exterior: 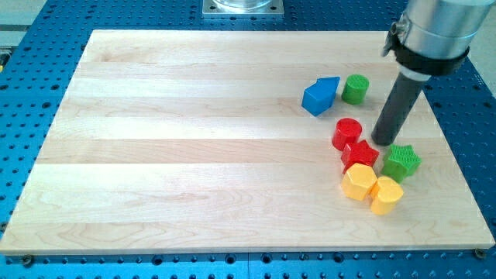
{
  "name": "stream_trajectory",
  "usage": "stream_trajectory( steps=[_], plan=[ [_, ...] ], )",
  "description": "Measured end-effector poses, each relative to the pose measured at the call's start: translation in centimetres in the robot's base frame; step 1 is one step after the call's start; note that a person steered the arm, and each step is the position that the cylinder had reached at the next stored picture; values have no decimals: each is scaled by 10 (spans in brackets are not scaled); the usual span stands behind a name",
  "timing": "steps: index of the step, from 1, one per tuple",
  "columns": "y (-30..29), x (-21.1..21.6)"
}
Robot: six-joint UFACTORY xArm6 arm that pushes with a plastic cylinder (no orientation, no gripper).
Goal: Slide the red circle left of the red star
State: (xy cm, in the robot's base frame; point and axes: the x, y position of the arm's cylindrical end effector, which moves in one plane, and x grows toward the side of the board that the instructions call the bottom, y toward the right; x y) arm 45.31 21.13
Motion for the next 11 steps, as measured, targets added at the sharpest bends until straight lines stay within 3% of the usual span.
stream_trajectory(
  steps=[3,7,8,10,11],
  plan=[
    [-70,-17],
    [-84,11],
    [-60,8],
    [75,8],
    [92,32]
  ],
)
